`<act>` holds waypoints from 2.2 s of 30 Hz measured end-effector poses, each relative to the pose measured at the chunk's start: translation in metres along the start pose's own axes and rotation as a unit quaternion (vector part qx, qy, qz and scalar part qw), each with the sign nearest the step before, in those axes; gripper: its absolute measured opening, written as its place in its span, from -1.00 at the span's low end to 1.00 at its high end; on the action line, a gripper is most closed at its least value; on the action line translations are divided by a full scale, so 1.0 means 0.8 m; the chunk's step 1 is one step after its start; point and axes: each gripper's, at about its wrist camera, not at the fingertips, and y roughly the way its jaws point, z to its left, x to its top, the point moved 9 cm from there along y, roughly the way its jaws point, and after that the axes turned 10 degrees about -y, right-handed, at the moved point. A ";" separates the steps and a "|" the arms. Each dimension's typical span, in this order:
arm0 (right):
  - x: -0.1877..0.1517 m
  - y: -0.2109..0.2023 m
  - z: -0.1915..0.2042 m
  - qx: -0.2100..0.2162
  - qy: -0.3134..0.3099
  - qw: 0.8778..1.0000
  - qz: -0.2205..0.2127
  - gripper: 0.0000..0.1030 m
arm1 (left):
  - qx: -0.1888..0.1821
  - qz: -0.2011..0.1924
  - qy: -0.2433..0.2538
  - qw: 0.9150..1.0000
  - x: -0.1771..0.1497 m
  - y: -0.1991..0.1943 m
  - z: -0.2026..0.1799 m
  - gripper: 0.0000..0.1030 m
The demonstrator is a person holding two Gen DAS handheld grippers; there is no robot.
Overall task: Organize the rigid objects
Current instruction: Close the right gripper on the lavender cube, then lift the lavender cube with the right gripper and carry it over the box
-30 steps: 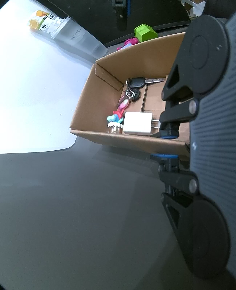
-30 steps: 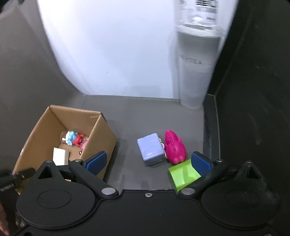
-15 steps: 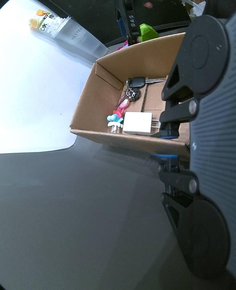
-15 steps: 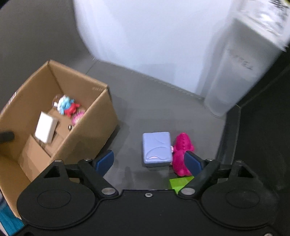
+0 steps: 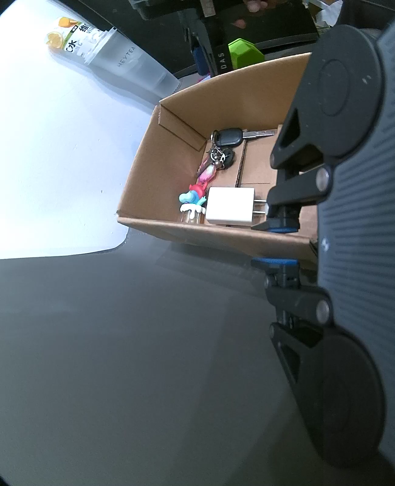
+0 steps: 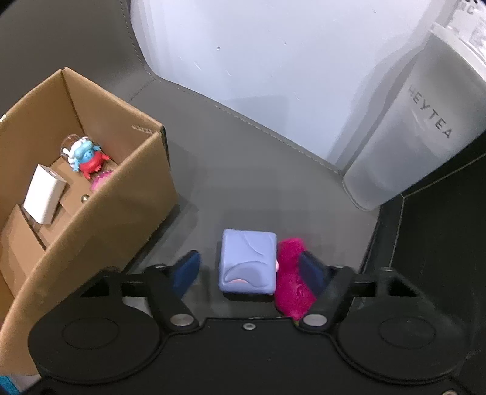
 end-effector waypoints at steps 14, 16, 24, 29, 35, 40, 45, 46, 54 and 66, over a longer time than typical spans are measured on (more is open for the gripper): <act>0.004 0.011 0.002 0.019 -0.008 0.999 0.025 0.01 | 0.000 0.000 -0.002 1.000 0.000 0.000 0.000 -0.73; 0.003 0.014 -0.001 0.021 0.005 0.999 0.028 -0.13 | 0.000 0.000 -0.002 1.000 0.000 0.000 0.000 -0.73; -0.011 0.007 0.013 0.049 0.011 0.998 0.040 -0.15 | 0.002 -0.001 0.000 1.000 -0.001 0.000 -0.001 -0.73; -0.020 -0.008 0.018 0.053 0.033 0.998 0.033 -0.16 | 0.003 -0.002 0.001 1.000 -0.001 0.000 -0.002 -0.73; -0.031 -0.030 0.019 0.053 0.066 0.996 0.018 -0.16 | 0.007 0.000 0.003 1.000 -0.003 0.001 -0.004 -0.74; -0.035 -0.054 0.015 0.051 0.094 0.994 -0.003 -0.16 | 0.010 0.000 0.004 1.000 -0.003 0.001 -0.005 -0.75; -0.035 -0.084 0.004 0.045 0.122 0.991 -0.029 -0.16 | 0.010 0.002 0.004 1.000 -0.004 0.001 -0.006 -0.75; -0.035 -0.092 0.002 0.042 0.126 0.991 -0.034 -0.16 | 0.010 0.002 0.004 1.000 -0.004 0.001 -0.006 -0.75; -0.025 -0.135 -0.008 0.035 0.141 0.987 -0.067 -0.16 | 0.009 0.003 0.005 1.000 -0.003 0.002 -0.005 -0.75; 0.007 -0.186 0.003 0.039 0.135 0.984 -0.106 -0.16 | 0.008 0.004 0.004 1.000 -0.003 0.001 -0.004 -0.75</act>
